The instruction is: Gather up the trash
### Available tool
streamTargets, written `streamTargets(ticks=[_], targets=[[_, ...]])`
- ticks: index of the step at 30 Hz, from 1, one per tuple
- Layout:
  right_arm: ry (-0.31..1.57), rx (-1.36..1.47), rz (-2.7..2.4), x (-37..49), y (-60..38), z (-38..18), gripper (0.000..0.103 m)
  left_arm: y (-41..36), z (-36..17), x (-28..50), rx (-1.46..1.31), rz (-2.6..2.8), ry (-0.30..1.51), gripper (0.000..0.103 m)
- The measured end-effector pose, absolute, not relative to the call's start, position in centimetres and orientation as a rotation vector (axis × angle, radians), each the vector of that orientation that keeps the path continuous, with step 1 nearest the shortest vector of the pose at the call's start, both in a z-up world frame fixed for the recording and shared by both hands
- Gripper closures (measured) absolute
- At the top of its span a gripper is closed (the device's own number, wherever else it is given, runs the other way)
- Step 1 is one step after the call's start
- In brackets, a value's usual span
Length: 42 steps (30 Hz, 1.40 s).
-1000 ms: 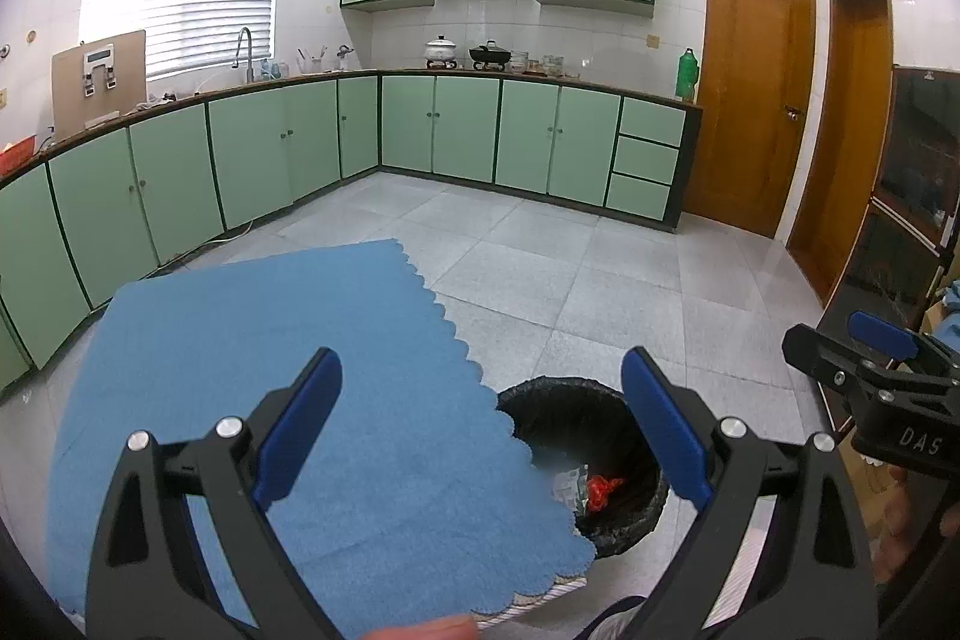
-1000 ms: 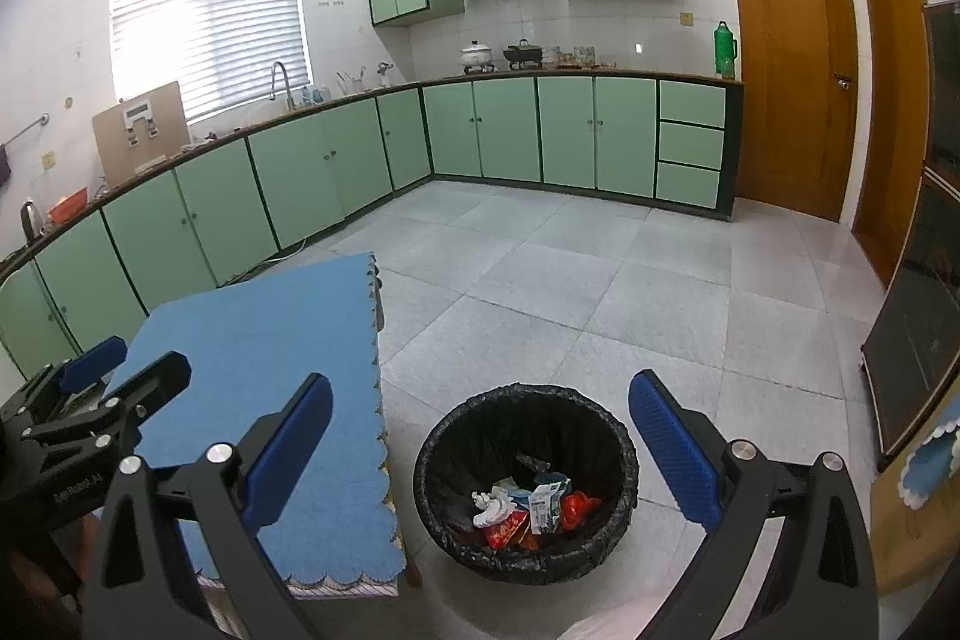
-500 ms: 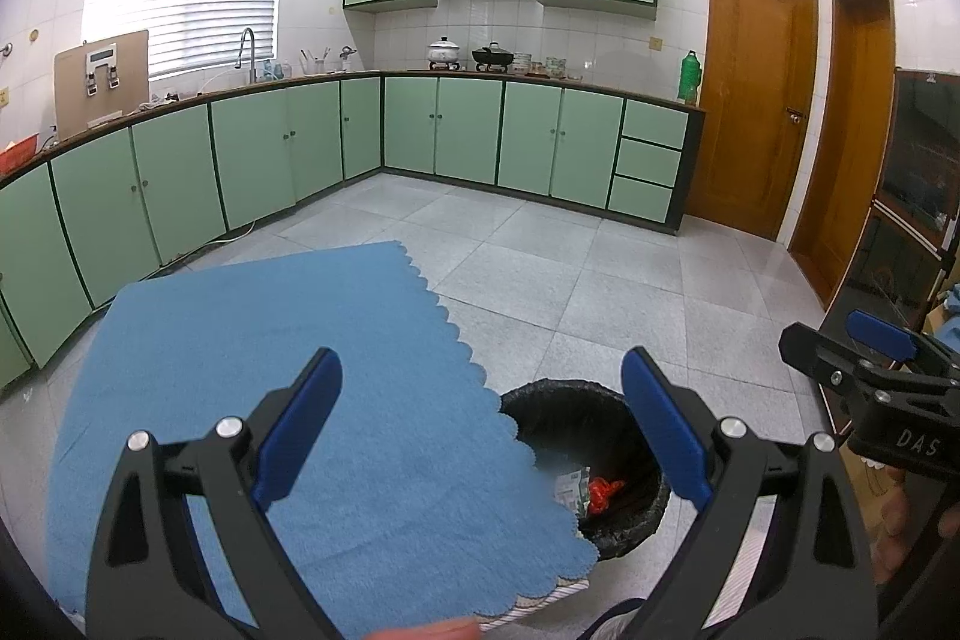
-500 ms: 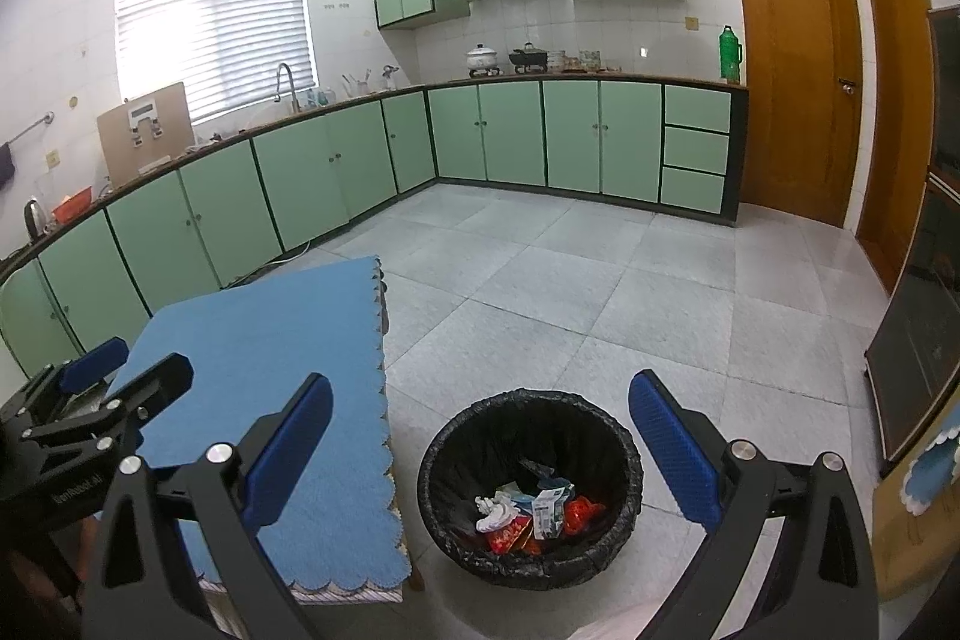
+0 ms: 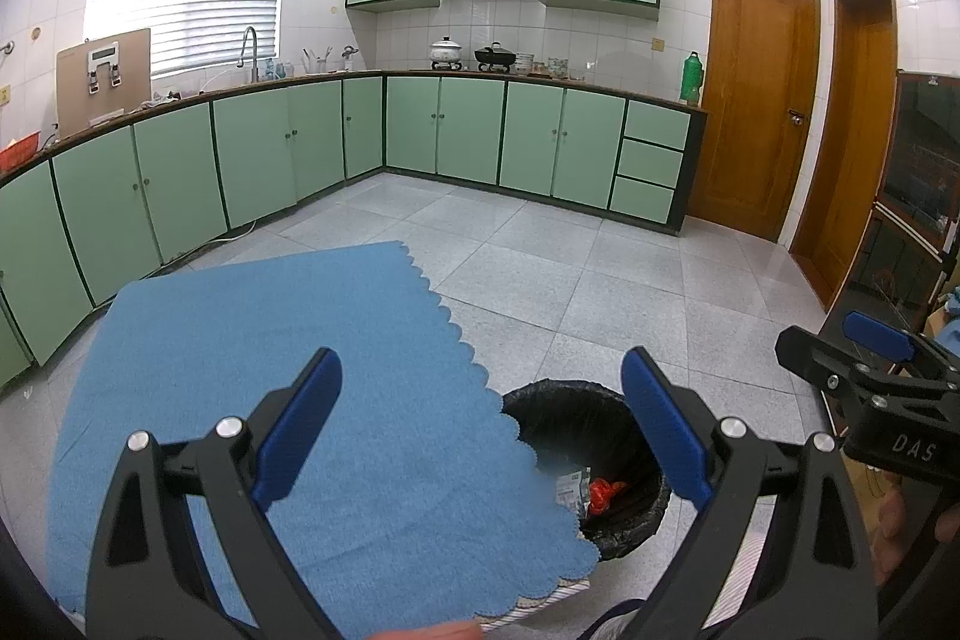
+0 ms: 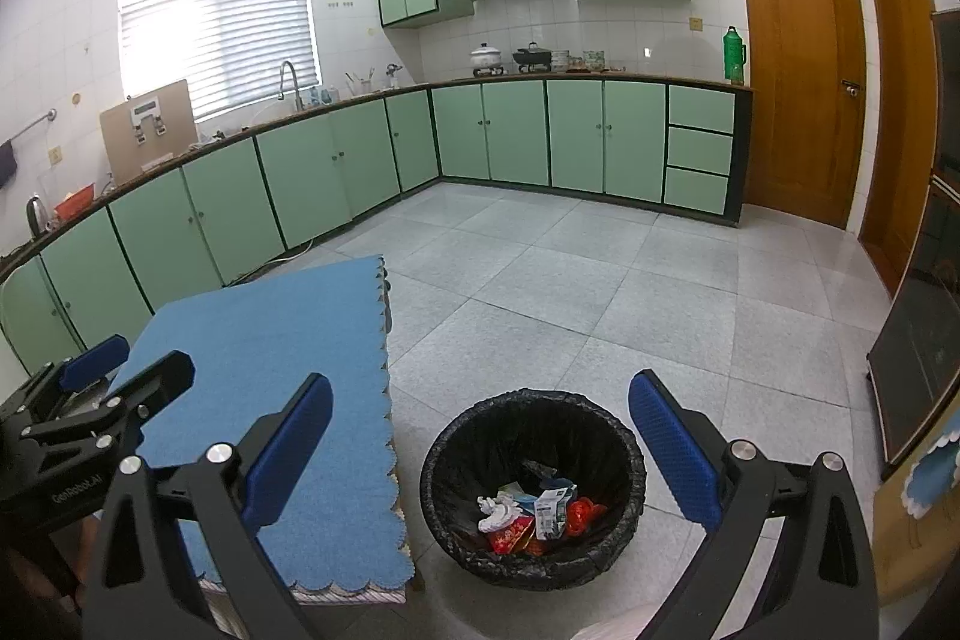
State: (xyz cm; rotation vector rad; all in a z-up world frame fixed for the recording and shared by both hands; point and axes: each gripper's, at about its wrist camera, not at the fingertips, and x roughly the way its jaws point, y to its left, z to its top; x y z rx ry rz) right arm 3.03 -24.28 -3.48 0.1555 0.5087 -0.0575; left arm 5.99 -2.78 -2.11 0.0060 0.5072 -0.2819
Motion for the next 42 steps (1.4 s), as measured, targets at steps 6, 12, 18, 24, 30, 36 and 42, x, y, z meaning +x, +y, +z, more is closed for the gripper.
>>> streamTargets(ticks=[6, 12, 18, 24, 30, 36, 42], targets=[[0.508, 0.159, -0.057, 3.06, -24.18, -3.47, 0.006, -2.86, -2.20, 5.94, 0.004, -0.282, 0.507, 0.012], [0.508, 0.160, -0.056, 3.09, -24.10, -3.52, 0.006, -2.84, -2.18, 5.96, 0.003, -0.281, 0.507, 0.012], [0.507, 0.160, -0.057, 3.04, -24.15, -3.52, 0.006, -2.82, -2.18, 5.96, 0.003, -0.280, 0.506, 0.012], [0.508, 0.161, -0.055, 3.01, -24.11, -3.46, 0.006, -2.84, -2.18, 5.96, 0.003, -0.280, 0.506, 0.012], [0.509, 0.167, -0.052, 3.04, -24.07, -3.31, 0.006, -2.80, -2.18, 5.98, 0.003, -0.281, 0.507, 0.012], [0.508, 0.169, -0.051, 3.06, -24.17, -3.35, 0.006, -2.78, -2.30, 5.92, 0.003, -0.279, 0.507, 0.012], [0.508, 0.169, -0.052, 3.06, -24.20, -3.36, 0.006, -2.76, -2.38, 5.91, 0.003, -0.279, 0.507, 0.012]])
